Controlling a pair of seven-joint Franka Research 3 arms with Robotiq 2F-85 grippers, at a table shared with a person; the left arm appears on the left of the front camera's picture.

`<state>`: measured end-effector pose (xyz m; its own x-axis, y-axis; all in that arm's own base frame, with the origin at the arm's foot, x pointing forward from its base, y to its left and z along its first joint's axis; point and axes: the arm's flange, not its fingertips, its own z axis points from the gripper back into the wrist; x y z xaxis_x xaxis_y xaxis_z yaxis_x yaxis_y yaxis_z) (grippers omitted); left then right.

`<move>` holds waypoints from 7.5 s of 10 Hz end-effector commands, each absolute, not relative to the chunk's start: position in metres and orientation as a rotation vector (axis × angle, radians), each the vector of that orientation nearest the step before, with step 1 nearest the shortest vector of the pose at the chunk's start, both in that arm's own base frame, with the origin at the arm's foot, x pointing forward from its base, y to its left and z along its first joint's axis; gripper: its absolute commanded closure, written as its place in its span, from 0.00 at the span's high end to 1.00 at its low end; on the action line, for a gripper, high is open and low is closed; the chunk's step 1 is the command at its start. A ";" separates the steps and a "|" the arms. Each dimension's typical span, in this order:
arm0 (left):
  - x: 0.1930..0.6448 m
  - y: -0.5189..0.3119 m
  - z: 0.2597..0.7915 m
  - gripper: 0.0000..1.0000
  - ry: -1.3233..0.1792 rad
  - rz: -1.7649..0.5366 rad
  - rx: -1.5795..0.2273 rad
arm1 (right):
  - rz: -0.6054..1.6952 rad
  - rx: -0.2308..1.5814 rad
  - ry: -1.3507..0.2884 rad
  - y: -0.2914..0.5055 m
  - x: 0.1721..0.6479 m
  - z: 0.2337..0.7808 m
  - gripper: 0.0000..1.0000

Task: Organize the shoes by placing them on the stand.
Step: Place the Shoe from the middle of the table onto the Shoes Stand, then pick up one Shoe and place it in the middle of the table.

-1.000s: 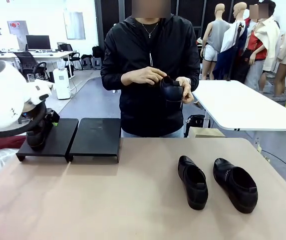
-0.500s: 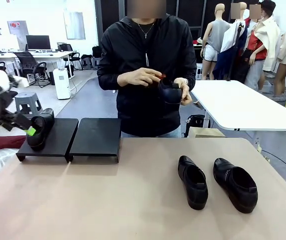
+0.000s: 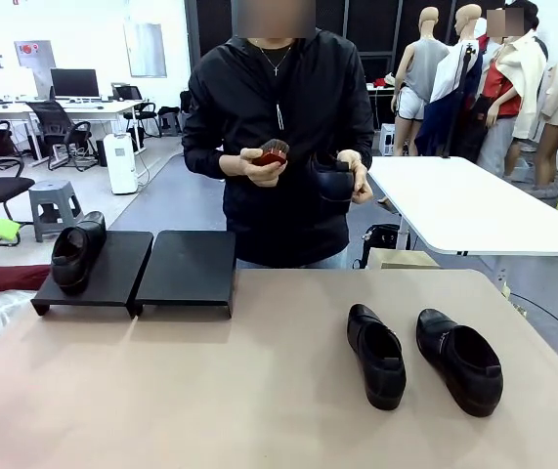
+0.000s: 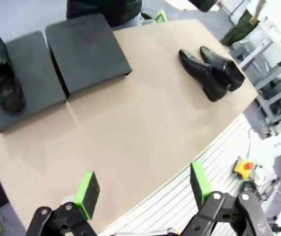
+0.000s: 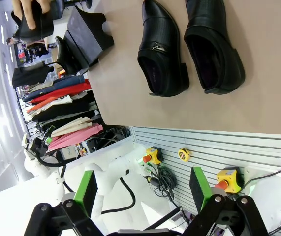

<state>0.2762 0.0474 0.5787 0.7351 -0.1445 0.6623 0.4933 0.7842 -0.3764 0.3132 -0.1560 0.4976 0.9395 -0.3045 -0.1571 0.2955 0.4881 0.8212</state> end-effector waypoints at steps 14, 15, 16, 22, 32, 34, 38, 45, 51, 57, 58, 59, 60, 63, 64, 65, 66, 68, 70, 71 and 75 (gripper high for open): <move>0.272 0.034 0.590 0.94 -0.688 -0.419 -0.525 | -0.360 0.986 0.001 -0.158 0.312 0.502 1.00; 0.272 0.034 0.590 0.94 -0.688 -0.419 -0.525 | -0.365 0.996 -0.010 -0.156 0.313 0.498 1.00; 0.272 0.034 0.590 0.94 -0.688 -0.419 -0.525 | -0.285 0.836 -0.021 -0.115 0.329 0.504 1.00; 0.272 0.034 0.590 0.94 -0.688 -0.419 -0.525 | -0.165 0.577 -0.009 -0.044 0.382 0.518 1.00; 0.272 0.034 0.590 0.94 -0.688 -0.419 -0.525 | -0.670 0.799 -0.329 -0.283 0.156 0.614 1.00; 0.272 0.034 0.590 0.94 -0.688 -0.419 -0.525 | -0.670 0.799 -0.329 -0.283 0.156 0.614 1.00; 0.272 0.034 0.590 0.94 -0.688 -0.419 -0.525 | -0.562 0.725 -0.293 -0.219 0.215 0.608 1.00; 0.272 0.034 0.590 0.94 -0.688 -0.419 -0.525 | -0.144 0.322 -0.263 0.124 0.319 0.530 1.00; 0.272 0.034 0.590 0.94 -0.688 -0.419 -0.525 | -0.082 0.323 -0.276 0.159 0.308 0.519 1.00; 0.272 0.034 0.590 0.94 -0.688 -0.419 -0.525 | -0.089 0.114 -0.200 0.224 0.410 0.386 1.00; 0.272 0.034 0.590 0.94 -0.688 -0.419 -0.525 | -0.112 0.062 -0.230 0.229 0.414 0.369 1.00; 0.272 0.034 0.590 0.94 -0.688 -0.419 -0.525 | -0.115 0.037 -0.243 0.233 0.418 0.355 1.00; 0.272 0.034 0.590 0.94 -0.688 -0.419 -0.525 | -0.103 0.033 -0.243 0.237 0.419 0.346 1.00; 0.272 0.034 0.590 0.94 -0.688 -0.419 -0.525 | -0.094 0.049 -0.261 0.237 0.426 0.337 1.00; 0.272 0.034 0.590 0.94 -0.688 -0.419 -0.525 | -0.088 0.050 -0.249 0.239 0.427 0.335 1.00; 0.272 0.034 0.590 0.94 -0.688 -0.419 -0.525 | -0.070 0.055 -0.257 0.243 0.426 0.335 0.41; 0.272 0.034 0.590 0.94 -0.688 -0.419 -0.525 | -0.059 0.049 -0.263 0.245 0.426 0.336 0.00; 0.272 0.034 0.590 0.94 -0.688 -0.419 -0.525 | -0.051 0.036 -0.282 0.246 0.427 0.336 0.00; 0.272 0.034 0.590 0.94 -0.688 -0.419 -0.525 | -0.058 0.010 -0.306 0.245 0.427 0.338 0.00; 0.272 0.034 0.590 0.94 -0.688 -0.419 -0.525 | -0.063 0.000 -0.311 0.245 0.427 0.338 0.00; 0.272 0.034 0.590 0.94 -0.688 -0.419 -0.525 | -0.122 -0.017 -0.288 0.236 0.425 0.343 0.00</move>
<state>0.2718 0.0334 0.5910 0.7100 -0.1916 0.6776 0.5109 0.8025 -0.3084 0.4251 0.2311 0.3402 0.9596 -0.0885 0.2670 0.0849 0.9961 0.0253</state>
